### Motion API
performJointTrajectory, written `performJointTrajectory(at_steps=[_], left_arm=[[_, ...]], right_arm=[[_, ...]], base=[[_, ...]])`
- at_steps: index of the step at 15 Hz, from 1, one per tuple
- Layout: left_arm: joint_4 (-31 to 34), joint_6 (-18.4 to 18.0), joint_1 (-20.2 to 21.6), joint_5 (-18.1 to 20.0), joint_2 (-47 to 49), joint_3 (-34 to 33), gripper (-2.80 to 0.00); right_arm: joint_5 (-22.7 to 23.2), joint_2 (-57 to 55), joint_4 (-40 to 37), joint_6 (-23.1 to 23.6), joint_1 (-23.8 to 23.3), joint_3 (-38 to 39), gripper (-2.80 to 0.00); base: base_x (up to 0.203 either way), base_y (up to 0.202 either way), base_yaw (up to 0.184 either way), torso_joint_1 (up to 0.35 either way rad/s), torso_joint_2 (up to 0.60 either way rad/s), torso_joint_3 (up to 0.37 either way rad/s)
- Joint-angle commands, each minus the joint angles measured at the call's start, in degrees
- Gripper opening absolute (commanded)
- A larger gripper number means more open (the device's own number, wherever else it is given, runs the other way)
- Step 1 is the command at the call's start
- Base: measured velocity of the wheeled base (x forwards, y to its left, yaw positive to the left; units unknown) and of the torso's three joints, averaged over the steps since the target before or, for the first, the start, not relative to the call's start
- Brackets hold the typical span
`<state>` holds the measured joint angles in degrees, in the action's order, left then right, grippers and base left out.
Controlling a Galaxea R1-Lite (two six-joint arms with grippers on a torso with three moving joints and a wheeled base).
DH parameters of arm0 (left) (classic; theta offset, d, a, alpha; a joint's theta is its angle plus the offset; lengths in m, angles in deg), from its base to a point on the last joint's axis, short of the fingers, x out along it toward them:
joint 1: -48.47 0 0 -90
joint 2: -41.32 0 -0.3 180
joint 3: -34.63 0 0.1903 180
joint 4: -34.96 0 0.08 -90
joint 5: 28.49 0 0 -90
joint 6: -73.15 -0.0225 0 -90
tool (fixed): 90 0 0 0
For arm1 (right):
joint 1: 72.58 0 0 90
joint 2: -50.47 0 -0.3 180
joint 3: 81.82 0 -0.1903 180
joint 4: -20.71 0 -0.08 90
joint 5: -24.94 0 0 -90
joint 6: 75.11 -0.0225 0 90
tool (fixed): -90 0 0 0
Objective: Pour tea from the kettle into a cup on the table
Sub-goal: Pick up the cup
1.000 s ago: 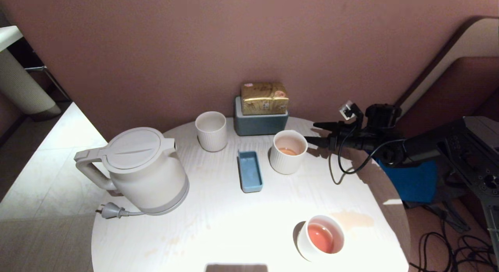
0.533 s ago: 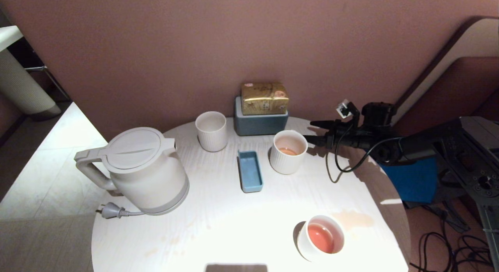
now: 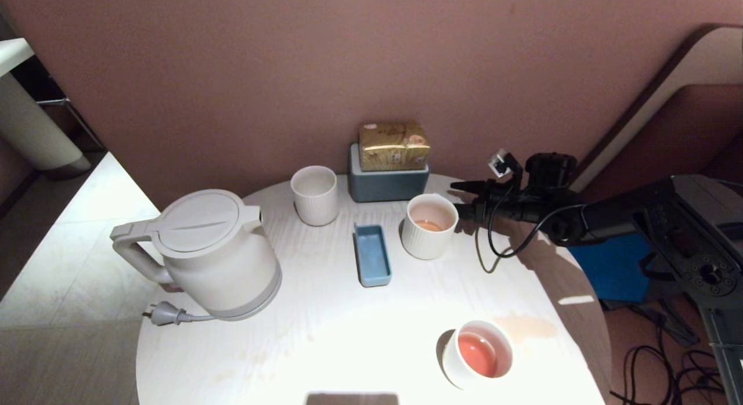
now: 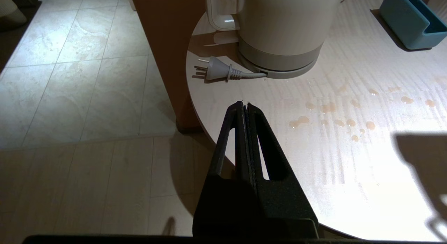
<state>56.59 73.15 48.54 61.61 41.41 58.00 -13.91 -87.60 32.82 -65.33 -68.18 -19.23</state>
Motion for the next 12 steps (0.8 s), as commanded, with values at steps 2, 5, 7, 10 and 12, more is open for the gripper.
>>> performJointTrajectory(at_steps=[2,5,7,10,12], left_arm=[[0.0,0.0,0.0,0.0,0.0,0.0,-2.8],[0.0,0.0,0.0,0.0,0.0,0.0,-2.8],[0.0,0.0,0.0,0.0,0.0,0.0,-2.8],[0.0,0.0,0.0,0.0,0.0,0.0,-2.8],[0.0,0.0,0.0,0.0,0.0,0.0,-2.8]], right_arm=[[0.3,-0.1,0.2,0.1,1.1,-0.4,0.0],[0.1,-0.1,0.2,0.1,1.8,-0.6,0.0],[0.1,-0.1,0.1,0.1,2.0,-0.9,0.0],[0.1,-0.1,-0.2,0.1,2.0,-1.4,0.0],[0.1,-0.2,-0.9,0.1,1.9,-2.3,0.0]], base=[[0.0,0.0,0.0,0.0,0.0,0.0],[0.0,0.0,0.0,0.0,0.0,0.0],[0.0,0.0,0.0,0.0,0.0,0.0],[0.0,0.0,0.0,0.0,0.0,0.0],[0.0,0.0,0.0,0.0,0.0,0.0]])
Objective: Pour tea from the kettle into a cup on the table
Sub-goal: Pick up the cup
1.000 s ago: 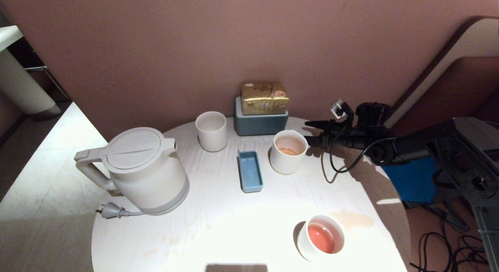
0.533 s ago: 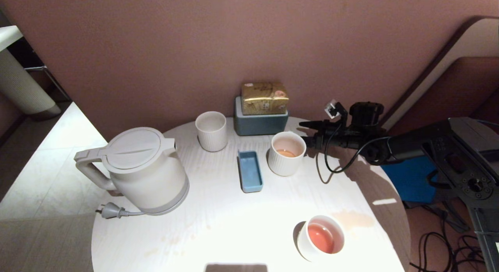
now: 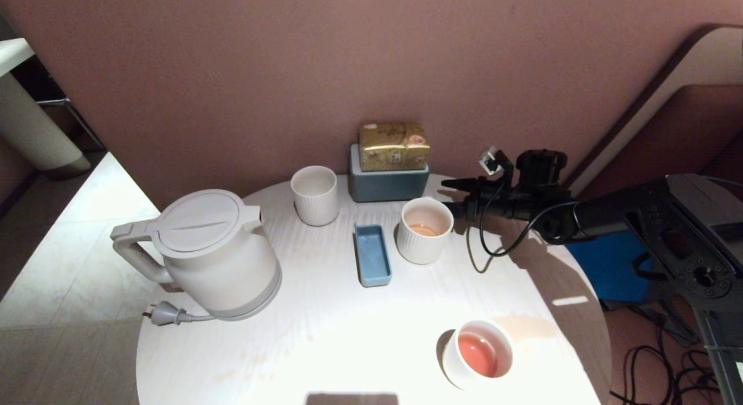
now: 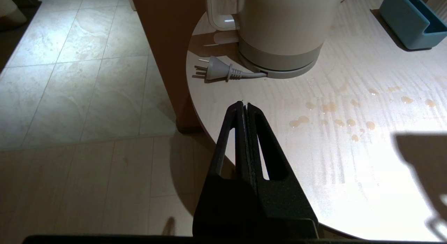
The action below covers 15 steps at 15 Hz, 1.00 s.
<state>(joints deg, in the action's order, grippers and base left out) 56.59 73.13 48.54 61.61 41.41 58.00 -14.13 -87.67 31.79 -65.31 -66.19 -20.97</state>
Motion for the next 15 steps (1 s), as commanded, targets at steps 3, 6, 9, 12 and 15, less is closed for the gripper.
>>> performJointTrajectory(at_steps=[3,6,9,12,15], left_arm=[[0.0,0.0,0.0,0.0,0.0,0.0,-2.8],[0.0,0.0,0.0,0.0,0.0,0.0,-2.8],[0.0,0.0,0.0,0.0,0.0,0.0,-2.8],[0.0,0.0,0.0,0.0,0.0,0.0,-2.8],[0.0,0.0,0.0,0.0,0.0,0.0,-2.8]], right_arm=[[0.2,-0.6,-0.3,0.0,-0.1,-1.7,0.0],[-0.2,-0.7,-0.3,0.0,-0.3,-2.1,0.0],[-0.4,-0.7,-0.3,0.0,-0.6,-2.2,0.0],[-0.5,-0.6,-0.3,0.0,-0.7,-2.2,0.0],[-0.5,-1.1,-0.4,0.2,-1.1,-3.0,0.0]], base=[[0.0,0.0,0.0,0.0,0.0,0.0],[0.0,0.0,0.0,0.0,0.0,0.0],[0.0,0.0,0.0,0.0,0.0,0.0],[0.0,0.0,0.0,0.0,0.0,0.0],[0.0,0.0,0.0,0.0,0.0,0.0]])
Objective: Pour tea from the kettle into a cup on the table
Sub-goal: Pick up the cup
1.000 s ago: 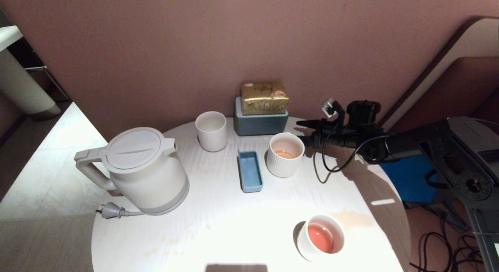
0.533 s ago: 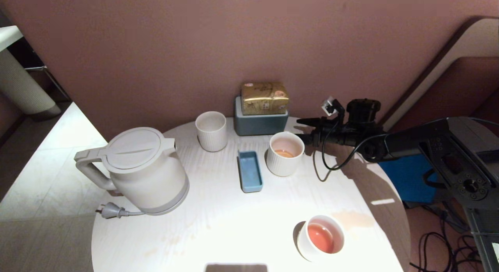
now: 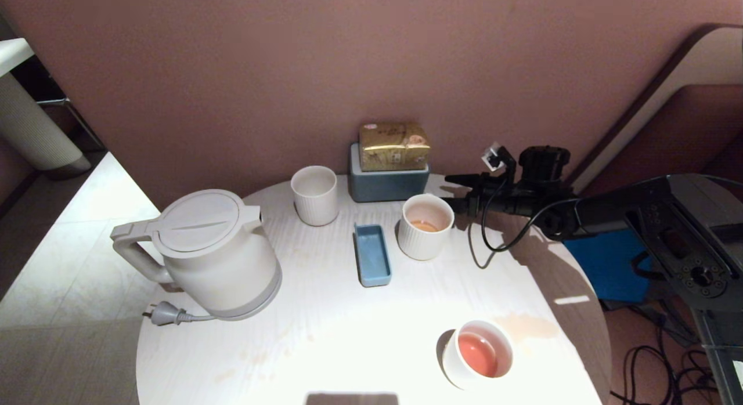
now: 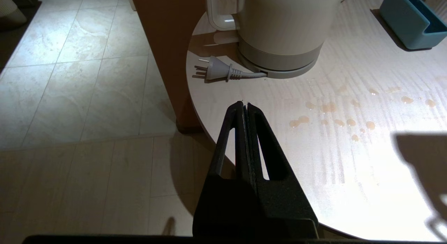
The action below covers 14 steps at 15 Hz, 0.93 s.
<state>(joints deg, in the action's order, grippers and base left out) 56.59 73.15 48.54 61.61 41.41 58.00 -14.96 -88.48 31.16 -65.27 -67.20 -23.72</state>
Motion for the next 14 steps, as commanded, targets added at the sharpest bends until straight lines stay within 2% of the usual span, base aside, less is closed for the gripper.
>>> performJointTrajectory(at_steps=[1,14], left_arm=[[0.0,0.0,0.0,0.0,0.0,0.0,-2.8],[0.0,0.0,0.0,0.0,0.0,0.0,-2.8]], right_arm=[[0.3,-0.4,0.2,0.1,-0.2,-0.5,0.0],[-1.8,-0.5,0.3,0.2,-1.2,-1.3,0.0]], base=[[0.0,0.0,0.0,0.0,0.0,0.0],[0.0,0.0,0.0,0.0,0.0,0.0]])
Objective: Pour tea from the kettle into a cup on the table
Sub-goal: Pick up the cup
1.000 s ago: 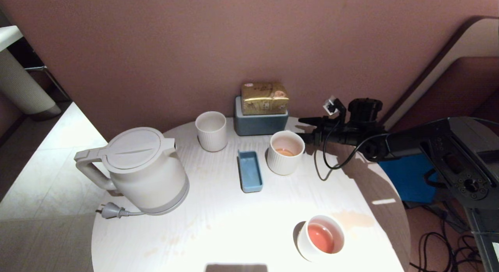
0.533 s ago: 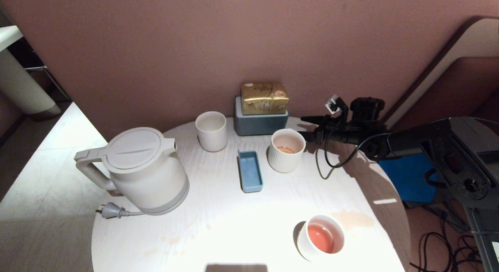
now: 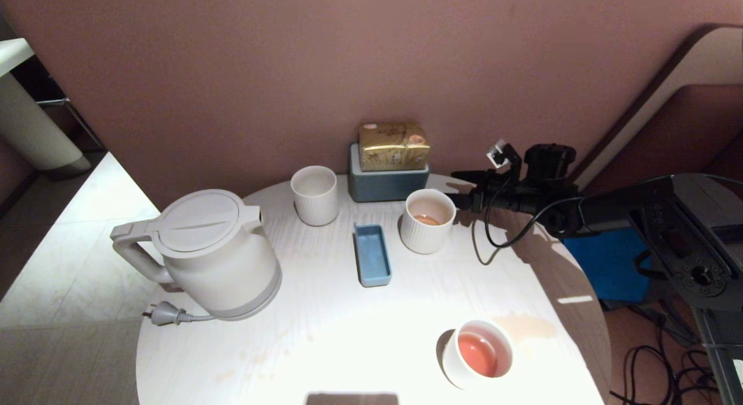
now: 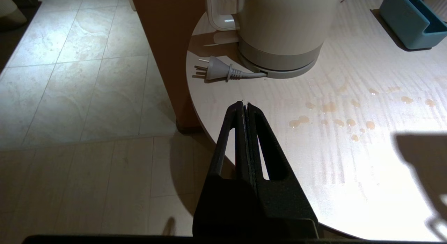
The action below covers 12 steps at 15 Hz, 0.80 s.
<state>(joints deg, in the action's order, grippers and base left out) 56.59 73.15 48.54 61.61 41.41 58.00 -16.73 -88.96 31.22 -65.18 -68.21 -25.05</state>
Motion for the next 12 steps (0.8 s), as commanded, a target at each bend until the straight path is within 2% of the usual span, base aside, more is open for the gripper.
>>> performJointTrajectory(at_steps=[1,10,12], left_arm=[[0.0,0.0,0.0,0.0,0.0,0.0,-2.8],[0.0,0.0,0.0,0.0,0.0,0.0,-2.8],[0.0,0.0,0.0,0.0,0.0,0.0,-2.8]], right_arm=[[-0.4,0.0,0.3,0.1,-0.2,0.0,0.0],[-2.3,2.0,0.8,1.1,-0.2,5.5,0.0],[-4.0,2.9,1.3,1.2,-0.1,6.9,0.0]], base=[[0.0,0.0,0.0,0.0,0.0,0.0],[0.0,0.0,0.0,0.0,0.0,0.0],[0.0,0.0,0.0,0.0,0.0,0.0]])
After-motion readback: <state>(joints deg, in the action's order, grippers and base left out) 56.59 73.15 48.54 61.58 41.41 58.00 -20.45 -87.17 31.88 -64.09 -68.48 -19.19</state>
